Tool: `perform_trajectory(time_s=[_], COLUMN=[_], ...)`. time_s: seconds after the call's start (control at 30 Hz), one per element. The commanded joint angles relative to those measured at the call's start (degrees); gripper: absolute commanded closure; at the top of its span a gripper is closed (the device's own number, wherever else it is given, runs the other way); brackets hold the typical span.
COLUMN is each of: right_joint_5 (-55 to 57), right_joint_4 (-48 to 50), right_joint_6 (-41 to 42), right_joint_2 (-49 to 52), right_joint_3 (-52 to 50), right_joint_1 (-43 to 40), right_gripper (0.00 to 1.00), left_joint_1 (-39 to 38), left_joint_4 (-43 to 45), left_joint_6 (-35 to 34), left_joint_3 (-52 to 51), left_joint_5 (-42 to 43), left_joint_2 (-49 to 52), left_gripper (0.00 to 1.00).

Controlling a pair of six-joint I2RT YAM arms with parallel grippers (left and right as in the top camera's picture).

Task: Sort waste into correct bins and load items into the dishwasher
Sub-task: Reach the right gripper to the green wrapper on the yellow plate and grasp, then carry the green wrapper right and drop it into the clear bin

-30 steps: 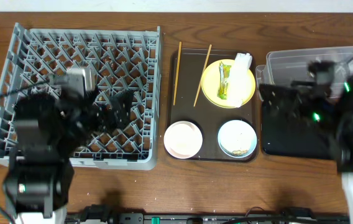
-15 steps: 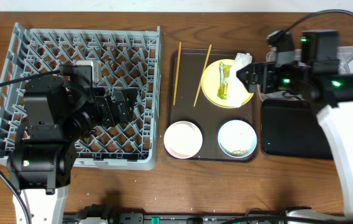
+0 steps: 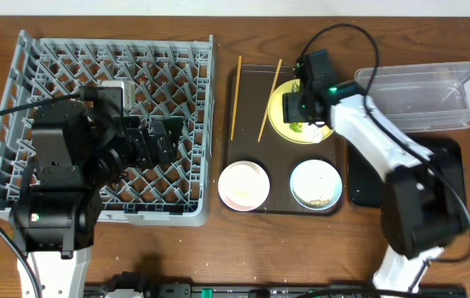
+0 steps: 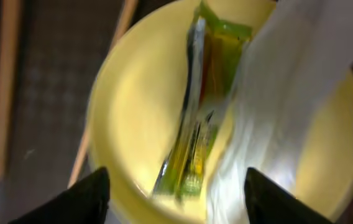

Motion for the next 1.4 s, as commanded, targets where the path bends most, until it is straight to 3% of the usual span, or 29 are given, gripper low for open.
perform_trajectory(time_s=[0.0, 0.07, 0.2, 0.23, 0.5, 0.6, 0.8, 1.03, 1.1, 1.17, 1.27, 1.37], right_joint_5=[3.89, 3.39, 1.73, 1.42, -5.53, -3.61, 7.72, 9.07, 8.33, 4.02, -2.56, -6.6], right_joint_4=[2.49, 3.52, 4.48, 4.24, 1.2, -0.7, -4.07, -0.79, -0.48, -0.39, -0.22, 1.49], right_joint_6=[6.05, 6.99, 7.04, 7.02, 7.65, 13.75, 35.91, 40.09, 40.11, 40.02, 37.35, 34.12], right_joint_2=[4.74, 6.91, 8.0, 7.5, -5.09, -10.8, -15.1, -9.07, -6.84, -5.38, -6.01, -8.81], right_joint_3=[0.55, 0.55, 0.68, 0.94, 1.33, 1.33, 1.22, 1.09, 1.09, 1.09, 1.16, 1.16], right_joint_1=[0.96, 1.05, 1.05, 1.05, -2.23, -6.36, -17.05, -22.32, -22.84, -23.26, -24.13, -24.02], right_gripper=[0.43, 0.53, 0.95, 0.99, 0.99, 0.99, 0.99, 0.98, 0.81, 0.4, 0.26, 0.24], left_joint_1=[0.24, 0.24, 0.24, 0.24, 0.24, 0.24, 0.24, 0.24, 0.24, 0.24, 0.24, 0.24], left_joint_4=[-0.15, -0.15, -0.13, -0.15, -0.15, -0.15, -0.13, -0.15, -0.15, -0.15, -0.15, -0.13], left_joint_6=[-0.26, -0.26, -0.26, -0.26, -0.26, -0.26, -0.26, -0.26, -0.26, -0.26, -0.26, -0.26], left_joint_3=[0.98, 0.98, 0.98, 0.98, 0.98, 0.98, 0.98, 0.98, 0.98, 0.98, 0.98, 0.98], left_joint_5=[0.96, 0.96, 0.96, 0.96, 0.96, 0.96, 0.96, 0.96, 0.96, 0.96, 0.96, 0.96], left_joint_2=[-0.17, -0.15, -0.15, -0.15, -0.15, -0.17, -0.15, -0.17, -0.17, -0.17, -0.17, -0.15], left_gripper=[0.06, 0.06, 0.06, 0.06, 0.06, 0.06, 0.06, 0.06, 0.06, 0.06, 0.06, 0.06])
